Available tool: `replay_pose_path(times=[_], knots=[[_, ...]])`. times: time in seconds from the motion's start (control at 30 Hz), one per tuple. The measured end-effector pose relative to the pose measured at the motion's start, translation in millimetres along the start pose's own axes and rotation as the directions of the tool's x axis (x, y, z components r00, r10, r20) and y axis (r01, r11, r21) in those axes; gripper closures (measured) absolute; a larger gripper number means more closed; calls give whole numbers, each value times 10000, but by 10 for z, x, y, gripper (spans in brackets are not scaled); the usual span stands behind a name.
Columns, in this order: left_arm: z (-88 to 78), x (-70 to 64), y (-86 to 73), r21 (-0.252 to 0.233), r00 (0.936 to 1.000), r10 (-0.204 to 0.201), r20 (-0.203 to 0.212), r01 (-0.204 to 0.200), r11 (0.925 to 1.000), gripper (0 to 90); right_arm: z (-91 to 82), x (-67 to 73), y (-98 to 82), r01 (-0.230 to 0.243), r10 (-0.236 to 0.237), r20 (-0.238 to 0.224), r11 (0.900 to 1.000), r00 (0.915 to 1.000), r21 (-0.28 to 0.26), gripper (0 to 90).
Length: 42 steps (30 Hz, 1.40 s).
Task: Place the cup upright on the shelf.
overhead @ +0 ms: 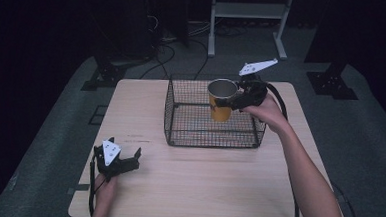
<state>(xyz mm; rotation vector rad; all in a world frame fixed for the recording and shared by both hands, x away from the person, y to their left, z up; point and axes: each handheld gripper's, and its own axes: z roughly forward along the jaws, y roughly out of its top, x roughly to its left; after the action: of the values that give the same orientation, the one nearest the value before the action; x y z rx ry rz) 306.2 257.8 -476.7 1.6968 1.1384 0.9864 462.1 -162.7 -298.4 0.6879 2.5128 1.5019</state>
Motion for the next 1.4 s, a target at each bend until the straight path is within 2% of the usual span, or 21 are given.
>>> replay_pose_path(times=[0.27,0.5,0.57,1.2,1.4], knots=[[0,4,-1,-11,10000,-34,25,34,10000,0,138,-77,38,-75,75,-17,10000,10000,-39,117],[-1,7,-1,-20,10000,-42,35,42,10000,0,319,-172,-34,-261,261,-3,9994,9997,219,117],[0,7,-1,-21,10000,-50,37,50,10000,0,394,-208,-68,-328,323,130,9987,9994,383,116],[-2,11,-1,-19,10000,-43,47,43,10000,0,719,-359,-212,-772,752,507,9963,9959,384,115],[-3,11,-2,-40,10000,-57,48,57,10000,0,856,-405,-291,-877,840,570,9940,9948,653,115]])
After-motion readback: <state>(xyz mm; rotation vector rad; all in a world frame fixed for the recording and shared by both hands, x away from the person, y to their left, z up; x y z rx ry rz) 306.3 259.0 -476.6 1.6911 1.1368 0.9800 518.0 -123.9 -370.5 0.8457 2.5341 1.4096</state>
